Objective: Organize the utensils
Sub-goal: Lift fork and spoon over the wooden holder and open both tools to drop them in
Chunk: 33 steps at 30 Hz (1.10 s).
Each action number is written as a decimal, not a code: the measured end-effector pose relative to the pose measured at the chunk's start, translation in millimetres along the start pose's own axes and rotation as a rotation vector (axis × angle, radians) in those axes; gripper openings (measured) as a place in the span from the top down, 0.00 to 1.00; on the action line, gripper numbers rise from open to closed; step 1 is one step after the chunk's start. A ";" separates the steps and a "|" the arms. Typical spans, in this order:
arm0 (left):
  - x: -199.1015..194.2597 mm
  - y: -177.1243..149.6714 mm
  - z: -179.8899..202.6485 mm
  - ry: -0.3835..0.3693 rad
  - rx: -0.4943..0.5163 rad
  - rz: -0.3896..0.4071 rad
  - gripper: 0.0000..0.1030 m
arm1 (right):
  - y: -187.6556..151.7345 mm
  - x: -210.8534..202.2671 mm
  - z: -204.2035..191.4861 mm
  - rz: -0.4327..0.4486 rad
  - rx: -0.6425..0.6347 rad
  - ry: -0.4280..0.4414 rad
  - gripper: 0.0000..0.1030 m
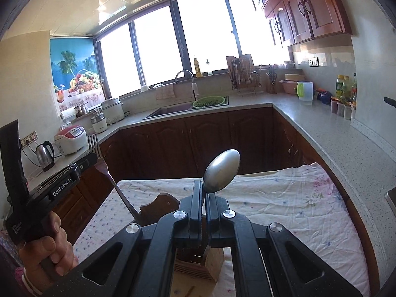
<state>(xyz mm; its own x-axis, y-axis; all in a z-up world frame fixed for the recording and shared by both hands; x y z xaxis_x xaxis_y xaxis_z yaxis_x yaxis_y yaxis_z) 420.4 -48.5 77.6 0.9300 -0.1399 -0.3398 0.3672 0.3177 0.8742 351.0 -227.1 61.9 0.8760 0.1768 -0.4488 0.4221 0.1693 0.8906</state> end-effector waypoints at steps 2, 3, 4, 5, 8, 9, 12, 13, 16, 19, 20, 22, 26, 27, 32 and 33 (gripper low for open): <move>5.1 -15.1 -0.2 0.002 0.013 -0.014 0.98 | -11.0 11.6 -1.8 -0.020 -0.005 0.003 0.98; 8.0 -22.1 -0.3 0.000 0.020 -0.024 0.98 | -15.8 16.0 -1.9 -0.028 -0.004 0.006 0.98; 11.7 -28.5 2.0 0.000 0.027 -0.033 0.98 | -21.4 20.5 -2.0 -0.038 -0.003 0.008 0.98; 13.8 -34.9 1.3 0.003 0.034 -0.040 0.98 | -25.9 24.3 -2.1 -0.048 0.000 0.011 0.98; 19.7 -54.8 -0.9 -0.002 0.057 -0.079 0.98 | -38.2 32.3 -1.6 -0.071 0.013 0.026 0.98; 22.7 -60.6 1.6 -0.004 0.068 -0.096 0.98 | -41.5 34.5 -1.2 -0.078 0.017 0.029 0.98; 25.7 -77.5 2.8 -0.004 0.101 -0.128 0.98 | -47.7 41.8 -2.6 -0.102 0.019 0.042 0.98; 25.4 -81.6 3.6 -0.005 0.107 -0.135 0.98 | -50.2 44.3 -3.2 -0.115 0.017 0.042 0.98; 24.1 -84.4 2.2 -0.001 0.109 -0.137 0.98 | -56.2 50.9 -5.6 -0.144 0.016 0.045 0.98; 25.1 -82.5 2.5 -0.007 0.099 -0.150 0.98 | -57.1 51.0 -4.7 -0.141 0.021 0.047 0.98; 25.4 -82.3 2.6 -0.006 0.100 -0.152 0.98 | -56.8 50.8 -5.6 -0.142 0.025 0.047 0.98; 25.5 -81.4 3.3 -0.003 0.103 -0.151 0.98 | -56.2 50.7 -5.2 -0.143 0.031 0.048 0.98; 26.5 -79.8 3.3 -0.007 0.091 -0.165 0.98 | -55.3 50.1 -3.7 -0.139 0.052 0.057 0.94; 26.4 -79.2 3.1 -0.013 0.080 -0.176 0.98 | -55.0 49.1 -2.8 -0.138 0.059 0.057 0.93; 14.6 -70.3 -0.7 -0.039 0.027 -0.187 0.92 | -52.1 38.0 2.6 -0.113 0.091 0.062 0.61; 10.7 -68.0 -2.3 -0.037 0.020 -0.184 0.82 | -51.3 33.3 4.0 -0.101 0.099 0.058 0.54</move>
Point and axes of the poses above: each gripper's, at about its wrist camera, not at the fingertips, and x roughly the way its jaws point, z to its right, y to its top, the point moved 10 cm from there along x, roughly the way its jaws point, and after that the axes turned 14 degrees about -x, right-handed, at the moved point
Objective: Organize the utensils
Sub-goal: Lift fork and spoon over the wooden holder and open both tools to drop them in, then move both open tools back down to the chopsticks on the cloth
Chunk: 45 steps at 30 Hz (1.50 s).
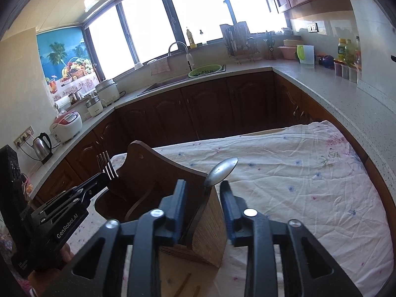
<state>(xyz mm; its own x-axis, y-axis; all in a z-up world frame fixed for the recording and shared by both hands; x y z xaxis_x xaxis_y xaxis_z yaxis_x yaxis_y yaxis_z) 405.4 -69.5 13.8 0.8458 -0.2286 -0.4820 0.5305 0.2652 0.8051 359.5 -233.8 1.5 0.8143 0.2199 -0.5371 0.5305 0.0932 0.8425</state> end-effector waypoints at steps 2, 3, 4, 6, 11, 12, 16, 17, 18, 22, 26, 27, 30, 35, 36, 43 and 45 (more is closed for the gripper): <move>-11.2 3.0 -4.6 0.009 -0.019 0.018 0.60 | -0.4 -8.0 3.5 0.013 0.021 -0.003 0.53; -18.0 3.9 -8.9 0.021 -0.031 0.031 0.42 | -1.5 -12.3 5.5 0.018 0.037 0.001 0.50; -25.5 4.2 -14.2 0.035 -0.046 0.045 0.34 | -3.1 -17.2 7.9 0.024 0.055 0.003 0.44; -39.9 2.9 -26.9 0.057 -0.079 0.065 0.12 | -8.4 -28.0 13.6 0.039 0.080 -0.015 0.33; -71.1 -16.4 -49.3 0.067 -0.112 0.056 0.11 | -31.1 -56.4 14.7 0.067 0.100 -0.028 0.11; -77.3 -21.7 -52.8 0.072 -0.113 0.053 0.11 | -37.2 -62.3 13.2 0.066 0.104 -0.028 0.10; -101.9 -45.1 -66.8 0.087 -0.128 0.041 0.11 | -62.4 -87.7 5.2 0.068 0.100 -0.043 0.08; -107.8 -51.9 -70.4 0.088 -0.135 0.032 0.11 | -69.0 -94.7 4.8 0.070 0.098 -0.042 0.08; -113.1 -58.8 -72.5 0.085 -0.142 0.021 0.11 | -75.7 -101.0 3.7 0.071 0.099 -0.040 0.08; -133.5 -84.7 -79.9 0.085 -0.152 -0.007 0.11 | -102.1 -123.0 -2.7 0.060 0.112 -0.038 0.07; -150.5 -105.8 -83.3 0.080 -0.157 -0.023 0.11 | -125.9 -142.9 -5.3 0.048 0.125 -0.053 0.07; -152.5 -111.2 -83.2 0.080 -0.156 -0.032 0.11 | -132.1 -146.9 -5.6 0.045 0.128 -0.056 0.07; -156.2 -127.4 -81.1 0.069 -0.147 -0.064 0.11 | -150.9 -155.8 -7.6 0.031 0.142 -0.062 0.07; -154.3 -143.7 -72.2 0.065 -0.120 -0.100 0.11 | -170.2 -157.4 -10.8 -0.007 0.139 -0.061 0.07; -153.7 -145.6 -70.2 0.060 -0.119 -0.106 0.11 | -173.7 -157.7 -9.9 -0.011 0.138 -0.063 0.07; -147.1 -153.4 -57.0 0.054 -0.068 -0.129 0.11 | -181.8 -150.8 -5.1 -0.048 0.143 -0.075 0.08; -142.9 -157.2 -51.3 0.043 -0.055 -0.151 0.11 | -183.4 -148.0 -5.1 -0.058 0.134 -0.078 0.08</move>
Point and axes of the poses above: each gripper's, at about its wrist camera, not at the fingertips, and x roughly the way its jaws point, z to its right, y to its top, the point moved 10 cm from there along x, roughly the way its jaws point, and after that the axes turned 14 degrees about -x, right-handed, at the moved point
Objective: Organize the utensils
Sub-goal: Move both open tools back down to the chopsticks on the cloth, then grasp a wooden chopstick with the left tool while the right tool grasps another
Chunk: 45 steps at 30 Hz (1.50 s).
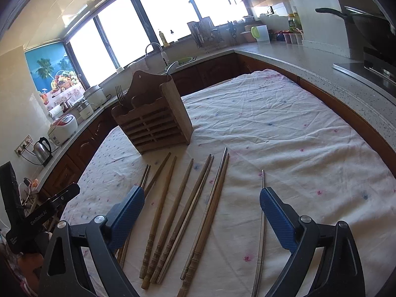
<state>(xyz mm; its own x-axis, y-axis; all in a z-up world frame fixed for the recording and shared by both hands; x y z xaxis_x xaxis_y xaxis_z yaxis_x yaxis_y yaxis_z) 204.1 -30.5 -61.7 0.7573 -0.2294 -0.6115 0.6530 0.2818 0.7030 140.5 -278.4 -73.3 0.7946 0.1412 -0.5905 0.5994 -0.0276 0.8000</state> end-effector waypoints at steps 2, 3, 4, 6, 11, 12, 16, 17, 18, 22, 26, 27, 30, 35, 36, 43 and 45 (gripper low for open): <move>6.3 -2.6 7.8 -0.012 0.020 -0.026 0.11 | -0.2 4.3 -0.1 -0.015 -0.007 0.002 0.08; 9.6 -3.9 12.6 -0.018 0.033 -0.040 0.11 | 0.1 6.6 0.8 -0.018 -0.011 0.001 0.08; 12.7 -4.6 18.3 -0.027 0.048 -0.053 0.11 | 1.0 8.5 2.2 -0.020 -0.015 -0.008 0.10; 20.1 -6.9 28.9 -0.035 0.084 -0.078 0.12 | 2.7 13.2 4.9 -0.031 -0.021 -0.019 0.13; 44.1 -14.2 48.5 -0.039 0.147 -0.160 0.28 | 8.1 25.8 11.3 -0.057 -0.018 -0.019 0.29; 49.5 -15.7 50.7 -0.040 0.150 -0.178 0.31 | 9.2 28.0 12.3 -0.061 -0.021 -0.021 0.32; 69.3 -22.2 57.7 -0.046 0.160 -0.250 0.47 | 13.6 40.0 15.2 -0.081 -0.022 -0.012 0.43; 73.4 -23.3 59.2 -0.046 0.163 -0.263 0.50 | 14.5 43.3 16.0 -0.087 -0.023 -0.012 0.45; 77.2 -24.0 60.1 -0.044 0.166 -0.273 0.53 | 15.3 46.6 16.8 -0.091 -0.022 -0.011 0.47; 86.6 -28.9 64.4 -0.049 0.179 -0.310 0.60 | 15.0 60.5 18.7 -0.120 -0.018 -0.005 0.61; 86.7 -37.9 66.9 -0.064 0.193 -0.337 0.68 | 7.0 72.0 12.9 -0.160 -0.030 0.019 0.78; 87.0 -40.5 68.1 -0.071 0.197 -0.344 0.69 | 4.0 74.8 10.5 -0.172 -0.037 0.024 0.80; 90.2 -46.4 70.9 -0.077 0.206 -0.362 0.71 | -6.7 84.9 5.0 -0.215 -0.045 0.037 0.83; 93.8 -54.0 71.9 -0.069 0.226 -0.373 0.74 | -16.6 88.8 1.7 -0.240 -0.072 0.029 0.87; 92.6 -54.8 71.9 -0.070 0.224 -0.375 0.74 | -17.6 88.0 2.2 -0.244 -0.075 0.028 0.87; 87.0 -69.4 74.8 -0.105 0.211 -0.440 0.80 | -26.8 81.4 16.6 -0.283 -0.092 0.020 0.91; 90.0 -62.6 76.6 -0.087 0.225 -0.413 0.80 | -23.1 81.4 16.6 -0.279 -0.083 0.028 0.86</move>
Point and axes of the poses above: each gripper's, at about its wrist camera, not at the fingertips, and x roughly the way its jaws point, z to its right, y to its top, the point moved 10 cm from there along x, roughly the way its jaws point, and after that the axes turned 14 degrees about -x, right-handed, at the moved point
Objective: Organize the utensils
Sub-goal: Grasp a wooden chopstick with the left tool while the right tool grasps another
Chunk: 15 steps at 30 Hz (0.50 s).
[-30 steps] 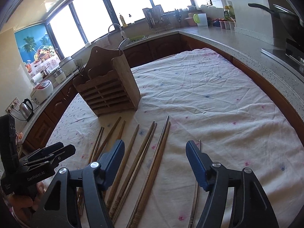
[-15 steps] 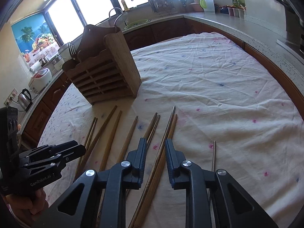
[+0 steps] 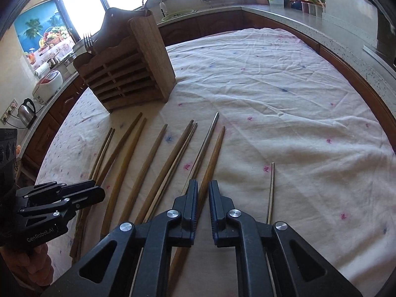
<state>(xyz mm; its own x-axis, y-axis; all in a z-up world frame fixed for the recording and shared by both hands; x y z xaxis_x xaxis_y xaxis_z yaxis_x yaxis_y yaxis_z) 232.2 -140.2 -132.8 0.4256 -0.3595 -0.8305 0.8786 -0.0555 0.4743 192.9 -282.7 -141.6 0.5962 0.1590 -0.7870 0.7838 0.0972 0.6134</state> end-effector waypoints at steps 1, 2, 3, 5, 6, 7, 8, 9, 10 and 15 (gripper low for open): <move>0.2 4.9 0.6 -0.001 -0.003 0.003 0.79 | 3.3 -0.8 0.4 0.008 0.005 0.004 0.86; 1.1 9.8 1.6 -0.009 -0.007 0.004 0.79 | 7.2 -0.5 1.0 0.014 0.007 -0.001 0.86; 2.3 14.9 2.9 -0.012 -0.008 0.004 0.80 | 11.5 1.4 0.8 0.018 0.005 -0.008 0.86; 7.0 24.3 4.9 -0.004 0.003 0.005 0.79 | 18.8 5.2 3.7 0.018 0.007 -0.026 0.86; 11.0 28.0 5.4 0.003 0.010 0.000 0.79 | 21.1 7.6 6.2 0.016 0.010 -0.037 0.86; 16.1 31.4 4.8 0.012 0.013 -0.007 0.79 | 22.7 10.3 8.8 0.009 0.011 -0.048 0.86; 21.6 34.3 4.1 0.018 0.014 -0.017 0.80 | 23.5 13.1 11.5 0.004 0.016 -0.055 0.86; 27.4 36.6 3.3 0.024 0.013 -0.029 0.79 | 23.2 16.1 14.7 -0.002 0.024 -0.062 0.86; 32.2 39.0 3.4 0.022 0.011 -0.037 0.80 | 22.1 20.0 17.2 -0.017 0.027 -0.067 0.86; 44.9 55.8 12.4 0.037 0.044 -0.033 0.80 | 29.7 27.9 17.6 -0.023 0.005 -0.070 0.86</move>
<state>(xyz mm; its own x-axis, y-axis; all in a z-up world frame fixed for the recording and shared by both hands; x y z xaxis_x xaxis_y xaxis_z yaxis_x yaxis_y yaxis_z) 297.7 -171.0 -140.1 0.4050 -0.3218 -0.8558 0.8823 -0.1079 0.4581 235.9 -292.7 -146.5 0.5889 0.0874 -0.8034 0.7979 0.0954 0.5952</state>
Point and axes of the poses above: each gripper's, at about its wrist camera, not at the fingertips, and x roughly the way its jaws point, z to its right, y to its top, the point moved 10 cm from there along x, roughly the way its jaws point, and after that the axes turned 14 degrees about -x, right-handed, at the moved point
